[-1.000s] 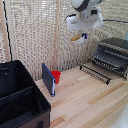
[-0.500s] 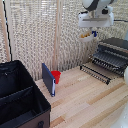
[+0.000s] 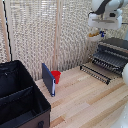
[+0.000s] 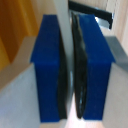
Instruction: Gently stretch your hand towards the oven tray's handle, obtaining a firm grip, and draw it cautiously out of the oven. Transition your grip to the hot dog bowl, gingerly seizing the edge, and elevate it from the surface. Hover the bowl over the tray, delicately lower it, and temper your grip, establishing the bowl's equilibrium.
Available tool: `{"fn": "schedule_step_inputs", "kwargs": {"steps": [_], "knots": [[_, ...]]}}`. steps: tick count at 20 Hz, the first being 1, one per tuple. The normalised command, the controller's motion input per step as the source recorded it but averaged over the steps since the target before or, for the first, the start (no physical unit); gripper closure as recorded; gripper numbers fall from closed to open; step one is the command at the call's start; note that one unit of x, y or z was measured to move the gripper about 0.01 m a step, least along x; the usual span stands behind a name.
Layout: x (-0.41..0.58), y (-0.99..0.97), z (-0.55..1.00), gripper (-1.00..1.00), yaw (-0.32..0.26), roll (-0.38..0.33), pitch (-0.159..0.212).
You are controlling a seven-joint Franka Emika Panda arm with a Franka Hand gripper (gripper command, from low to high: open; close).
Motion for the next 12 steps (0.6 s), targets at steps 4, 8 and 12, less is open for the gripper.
{"fn": "schedule_step_inputs", "kwargs": {"steps": [4,8,12], "knots": [[0.002,-0.86,-0.24,1.0,-0.099,0.034,-0.005],[0.008,-0.75,-0.3,1.0,-0.086,0.058,0.001],[0.029,-0.59,-0.23,1.0,-0.063,0.055,0.0]]}}
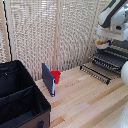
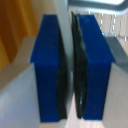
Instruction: Gently stretch your hand towards the oven tray's handle, obtaining a firm grip, and draw it cautiously out of the oven. Transition your grip to the hot dog bowl, gingerly seizing the edge, and elevate it from the surface. Hover the bowl over the tray, delicately lower it, and temper your grip, establishing the bowl's equilibrium.
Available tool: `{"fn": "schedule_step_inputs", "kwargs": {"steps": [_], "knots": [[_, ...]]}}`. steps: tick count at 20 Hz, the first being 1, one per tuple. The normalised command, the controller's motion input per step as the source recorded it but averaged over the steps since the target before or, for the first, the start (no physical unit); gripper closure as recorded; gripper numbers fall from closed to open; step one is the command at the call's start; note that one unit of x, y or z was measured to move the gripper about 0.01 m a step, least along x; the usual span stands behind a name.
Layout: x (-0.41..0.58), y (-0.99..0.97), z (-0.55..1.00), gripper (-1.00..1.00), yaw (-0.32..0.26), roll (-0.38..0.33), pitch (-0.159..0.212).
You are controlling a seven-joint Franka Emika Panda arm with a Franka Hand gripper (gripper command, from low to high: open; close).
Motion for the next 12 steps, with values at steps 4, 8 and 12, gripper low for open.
{"fn": "schedule_step_inputs", "kwargs": {"steps": [4,8,12], "knots": [[0.0,-0.41,-0.15,1.0,0.0,0.043,-0.01],[0.0,-0.35,-0.11,1.0,-0.003,0.028,-0.014],[0.0,-0.24,-0.09,1.0,-0.002,0.007,0.0]]}}
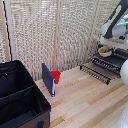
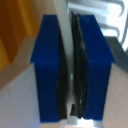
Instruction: Gently stretch your hand towards the oven tray's handle, obtaining a firm grip, and draw it cautiously out of the oven. Transition your grip to the hot dog bowl, gingerly seizing the edge, and elevate it from the surface. Hover the bowl over the tray, delicately lower it, and temper your grip, establishing the bowl's equilibrium.
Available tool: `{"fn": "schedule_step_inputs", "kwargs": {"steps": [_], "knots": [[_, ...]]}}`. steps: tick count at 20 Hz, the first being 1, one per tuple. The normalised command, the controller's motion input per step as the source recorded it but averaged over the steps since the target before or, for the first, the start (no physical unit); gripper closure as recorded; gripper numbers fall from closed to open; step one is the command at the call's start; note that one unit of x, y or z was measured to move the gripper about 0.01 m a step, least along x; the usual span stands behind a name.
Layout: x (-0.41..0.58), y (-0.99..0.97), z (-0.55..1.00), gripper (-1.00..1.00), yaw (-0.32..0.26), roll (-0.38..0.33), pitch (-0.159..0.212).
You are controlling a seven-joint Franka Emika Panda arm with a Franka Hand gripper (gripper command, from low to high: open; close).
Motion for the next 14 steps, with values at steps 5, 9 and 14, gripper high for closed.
{"fn": "schedule_step_inputs", "kwargs": {"steps": [5,9,14], "knots": [[0.059,-0.2,-0.09,1.0,0.0,0.016,-0.015],[0.0,-0.03,0.0,-1.0,0.001,0.008,-0.034],[0.019,0.06,0.17,-1.0,-0.003,0.0,-0.016]]}}
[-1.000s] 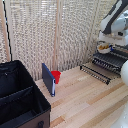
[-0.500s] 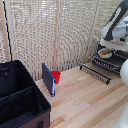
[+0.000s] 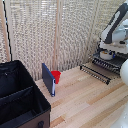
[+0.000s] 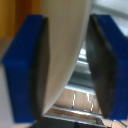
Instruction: Gently stretch your hand towards the oven tray's handle, obtaining a firm grip, and draw it cautiously out of the oven. Transition your grip to the hot dog bowl, gingerly seizing the edge, and elevate it from the surface. Hover the bowl over the tray, delicately lower it, and temper your grip, establishing the bowl's equilibrium.
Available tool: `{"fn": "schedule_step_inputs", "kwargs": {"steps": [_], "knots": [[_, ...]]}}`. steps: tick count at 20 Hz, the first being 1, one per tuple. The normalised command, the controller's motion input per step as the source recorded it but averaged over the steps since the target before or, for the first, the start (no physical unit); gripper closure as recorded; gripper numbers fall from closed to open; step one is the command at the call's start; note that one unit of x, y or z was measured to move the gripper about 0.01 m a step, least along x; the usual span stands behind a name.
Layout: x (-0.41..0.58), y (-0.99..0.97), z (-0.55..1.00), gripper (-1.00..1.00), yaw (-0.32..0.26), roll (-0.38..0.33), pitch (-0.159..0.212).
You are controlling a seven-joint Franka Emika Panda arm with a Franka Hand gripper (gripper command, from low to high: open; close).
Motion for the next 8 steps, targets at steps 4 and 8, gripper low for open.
{"fn": "schedule_step_inputs", "kwargs": {"steps": [4,8], "knots": [[0.081,0.0,0.38,-1.0,-0.052,0.0,-0.019],[0.161,0.03,0.52,-1.0,-0.15,0.0,0.0]]}}
